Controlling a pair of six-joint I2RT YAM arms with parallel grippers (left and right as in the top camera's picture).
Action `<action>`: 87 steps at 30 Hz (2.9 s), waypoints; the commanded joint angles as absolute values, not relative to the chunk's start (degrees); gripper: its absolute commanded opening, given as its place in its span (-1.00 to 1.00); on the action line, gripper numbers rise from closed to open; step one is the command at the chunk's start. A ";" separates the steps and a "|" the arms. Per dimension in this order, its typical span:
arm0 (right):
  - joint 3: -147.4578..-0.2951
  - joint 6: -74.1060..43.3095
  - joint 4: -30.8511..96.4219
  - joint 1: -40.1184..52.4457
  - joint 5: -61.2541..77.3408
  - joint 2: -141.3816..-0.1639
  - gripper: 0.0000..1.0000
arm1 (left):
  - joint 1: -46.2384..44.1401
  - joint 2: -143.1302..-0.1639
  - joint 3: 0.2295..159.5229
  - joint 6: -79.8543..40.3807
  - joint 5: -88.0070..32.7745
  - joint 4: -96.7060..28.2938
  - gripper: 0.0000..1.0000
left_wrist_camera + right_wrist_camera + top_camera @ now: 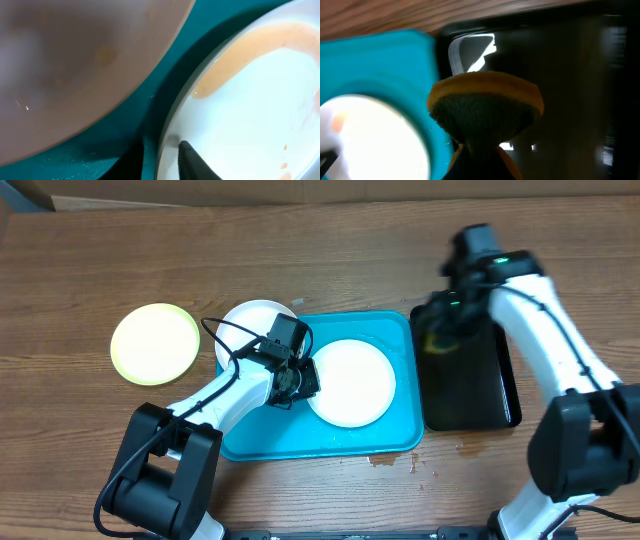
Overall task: Clean dirty plates on tray and stack at the side
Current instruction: 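Return the sponge to the black tray, release it, and raise the right arm, then lift the white plate with the left gripper and carry it over the black tray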
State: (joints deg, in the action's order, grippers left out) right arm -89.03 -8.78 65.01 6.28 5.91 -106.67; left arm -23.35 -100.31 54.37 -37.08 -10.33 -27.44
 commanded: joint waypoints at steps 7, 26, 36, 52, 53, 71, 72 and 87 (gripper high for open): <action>-77.76 -8.97 55.96 -0.73 6.07 -106.52 -0.92 | -23.27 -101.12 53.43 -36.38 -9.26 -27.62 -0.39; -83.85 -9.04 60.14 -1.72 6.11 -106.50 0.57 | -23.29 -101.14 53.43 -36.16 -9.21 -27.62 -0.24; -92.58 -10.48 66.78 -11.90 6.11 -106.52 1.00 | -25.61 -101.14 53.43 -35.07 -8.99 -27.88 -0.34; -92.42 -10.50 65.84 -16.25 6.11 -106.52 1.00 | -21.39 -101.14 67.75 -26.13 -11.44 -44.14 -0.92; -92.42 -10.50 65.84 -16.25 6.11 -106.52 1.00 | -21.19 -101.12 69.69 -25.58 -11.44 -45.82 -0.92; -92.42 -10.48 65.84 -16.25 6.11 -106.52 1.00 | -33.41 -101.16 95.74 -24.91 4.78 -50.13 -0.92; -92.42 -10.50 65.84 -16.25 6.11 -106.52 1.00 | -35.18 -101.16 95.74 -24.88 7.05 -49.36 -0.92; -92.42 -10.50 65.84 -16.25 6.11 -106.52 1.00 | -56.97 -107.59 95.74 -14.74 34.41 -38.81 -0.92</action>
